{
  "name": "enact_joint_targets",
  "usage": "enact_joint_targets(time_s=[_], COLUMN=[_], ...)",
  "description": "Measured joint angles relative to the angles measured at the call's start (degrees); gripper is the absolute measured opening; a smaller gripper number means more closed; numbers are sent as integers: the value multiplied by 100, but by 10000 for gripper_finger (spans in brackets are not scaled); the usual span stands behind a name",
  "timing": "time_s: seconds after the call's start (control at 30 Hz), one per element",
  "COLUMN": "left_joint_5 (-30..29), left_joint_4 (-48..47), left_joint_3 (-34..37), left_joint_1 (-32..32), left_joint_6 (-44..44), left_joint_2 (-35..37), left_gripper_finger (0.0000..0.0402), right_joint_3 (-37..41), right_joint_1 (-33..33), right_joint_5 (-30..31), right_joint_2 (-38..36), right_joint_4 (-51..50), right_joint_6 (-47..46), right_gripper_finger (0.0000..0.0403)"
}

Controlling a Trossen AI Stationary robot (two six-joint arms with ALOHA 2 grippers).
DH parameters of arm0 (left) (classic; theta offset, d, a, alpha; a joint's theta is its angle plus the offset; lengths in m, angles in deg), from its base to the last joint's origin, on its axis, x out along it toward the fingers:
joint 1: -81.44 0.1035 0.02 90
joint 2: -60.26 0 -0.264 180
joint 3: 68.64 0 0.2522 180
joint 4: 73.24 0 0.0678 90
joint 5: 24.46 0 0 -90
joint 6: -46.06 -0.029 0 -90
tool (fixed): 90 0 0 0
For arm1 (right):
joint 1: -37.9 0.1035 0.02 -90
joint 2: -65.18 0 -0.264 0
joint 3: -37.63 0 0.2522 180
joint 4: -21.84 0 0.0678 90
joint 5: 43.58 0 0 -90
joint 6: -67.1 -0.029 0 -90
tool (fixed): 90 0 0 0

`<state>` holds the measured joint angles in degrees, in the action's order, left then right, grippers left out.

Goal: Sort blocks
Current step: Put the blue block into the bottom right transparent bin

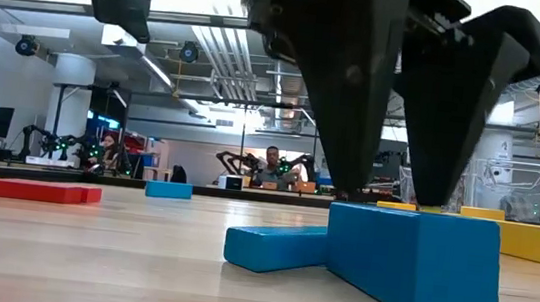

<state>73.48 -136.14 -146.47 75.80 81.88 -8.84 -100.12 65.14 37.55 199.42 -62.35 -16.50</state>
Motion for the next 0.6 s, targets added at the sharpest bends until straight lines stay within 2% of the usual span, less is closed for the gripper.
enact_joint_targets(time_s=[0.47,0.6], left_joint_5=[-4,-4], left_joint_4=[-24,-22], left_joint_3=[0,0], left_joint_1=[1,0], left_joint_6=[-20,-14], left_joint_2=[-15,-15], left_gripper_finger=[394,394], right_joint_3=[9,9], right_joint_1=[0,0], right_joint_5=[-15,-15], right_joint_2=[395,421], right_joint_4=[234,257], right_joint_6=[285,311], right_gripper_finger=[223,206])
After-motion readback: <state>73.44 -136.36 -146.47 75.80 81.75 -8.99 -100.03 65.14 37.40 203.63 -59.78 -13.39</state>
